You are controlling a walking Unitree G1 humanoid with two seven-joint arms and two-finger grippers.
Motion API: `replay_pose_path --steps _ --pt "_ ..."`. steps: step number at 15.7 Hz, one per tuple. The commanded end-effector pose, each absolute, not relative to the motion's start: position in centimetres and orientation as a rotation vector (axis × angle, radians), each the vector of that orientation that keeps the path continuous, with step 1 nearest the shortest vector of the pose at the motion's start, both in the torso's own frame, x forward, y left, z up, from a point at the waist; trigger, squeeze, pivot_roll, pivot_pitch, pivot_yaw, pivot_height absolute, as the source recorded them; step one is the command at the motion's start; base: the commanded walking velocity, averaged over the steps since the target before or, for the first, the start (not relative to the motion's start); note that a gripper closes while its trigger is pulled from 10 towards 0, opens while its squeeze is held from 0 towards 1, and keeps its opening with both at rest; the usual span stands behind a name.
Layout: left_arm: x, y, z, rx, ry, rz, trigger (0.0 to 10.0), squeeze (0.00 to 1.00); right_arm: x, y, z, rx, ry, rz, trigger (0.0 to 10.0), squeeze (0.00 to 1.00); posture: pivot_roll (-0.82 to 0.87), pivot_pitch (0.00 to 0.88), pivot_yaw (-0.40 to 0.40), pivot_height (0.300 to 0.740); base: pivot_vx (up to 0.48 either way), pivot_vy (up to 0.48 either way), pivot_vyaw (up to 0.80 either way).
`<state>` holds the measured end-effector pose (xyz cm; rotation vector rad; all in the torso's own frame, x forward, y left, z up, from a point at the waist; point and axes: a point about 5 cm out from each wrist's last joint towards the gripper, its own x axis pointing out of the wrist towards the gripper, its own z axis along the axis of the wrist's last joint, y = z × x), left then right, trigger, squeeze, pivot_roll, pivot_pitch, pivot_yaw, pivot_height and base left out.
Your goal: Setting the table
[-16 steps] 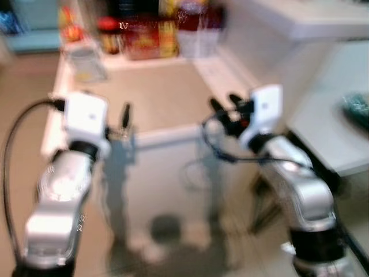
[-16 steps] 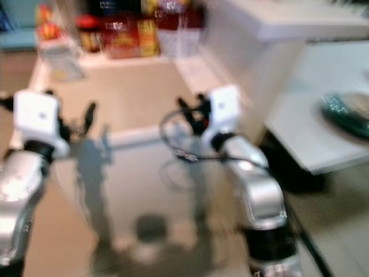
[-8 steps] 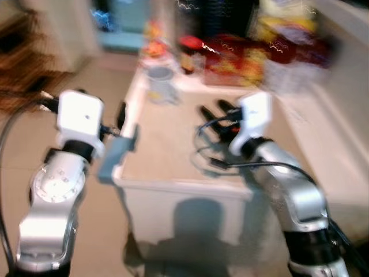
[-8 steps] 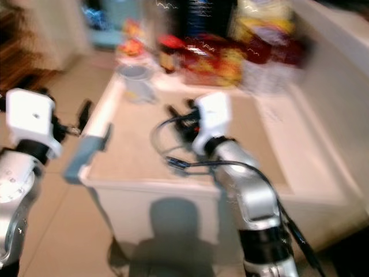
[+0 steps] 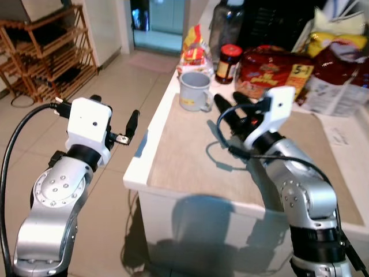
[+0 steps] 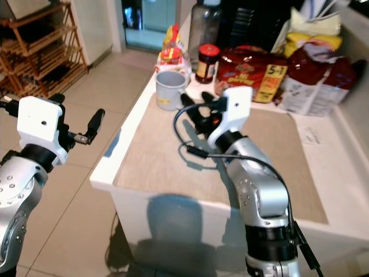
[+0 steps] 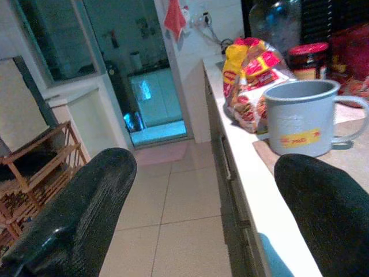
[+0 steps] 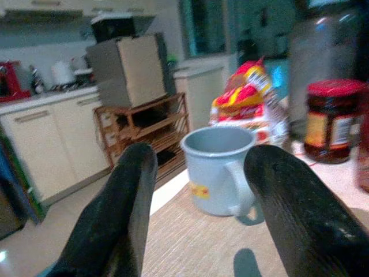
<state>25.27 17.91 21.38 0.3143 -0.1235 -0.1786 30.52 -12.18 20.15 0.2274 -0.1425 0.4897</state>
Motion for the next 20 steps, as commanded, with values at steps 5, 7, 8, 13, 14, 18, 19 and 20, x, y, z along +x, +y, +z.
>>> replay_pose_path --steps 5,7,8,13,14,18,19,20 --pt "24.9 16.6 20.2 0.360 -0.050 -0.347 10.0 0.00 34.9 -13.2 19.7 0.200 -0.097 0.459 10.0 1.00 0.13 0.003 -0.045 0.740 0.000 0.000 0.00" --pt "24.8 16.3 20.0 0.346 -0.042 -0.365 10.0 0.00 36.9 -13.3 19.3 0.176 -0.055 0.545 10.0 1.00 0.14 0.002 -0.049 0.740 0.000 0.000 0.00" --pt "24.9 16.2 20.0 0.341 -0.045 -0.367 10.0 0.00 37.4 -13.3 19.3 0.166 -0.046 0.575 10.0 1.00 0.15 0.003 -0.056 0.740 0.000 0.000 0.00" --pt "23.8 15.5 19.8 0.312 -0.014 -0.469 10.0 0.00 39.2 -13.6 19.2 0.132 -0.026 0.704 10.0 1.00 0.18 0.017 -0.074 0.740 0.000 0.000 0.00" --pt "23.7 15.4 19.7 0.310 -0.004 -0.484 10.0 0.00 39.3 -13.6 19.1 0.125 -0.021 0.705 10.0 1.00 0.18 0.017 -0.072 0.740 0.000 0.000 0.00" --pt "23.4 15.1 19.6 0.310 0.019 -0.537 10.0 0.00 40.0 -12.7 18.4 0.052 0.014 0.593 10.0 0.00 0.19 0.020 -0.062 0.740 0.000 0.000 0.00" --pt "23.4 15.1 19.6 0.311 0.019 -0.537 10.0 0.00 40.1 -12.5 18.3 0.054 0.017 0.582 10.0 0.00 0.19 0.020 -0.062 0.740 0.000 0.000 0.00" --pt "23.5 15.1 19.6 0.310 0.019 -0.540 10.0 0.00 40.1 -12.4 18.2 0.066 0.019 0.568 10.0 0.00 0.19 0.025 -0.050 0.740 0.000 0.000 0.00"
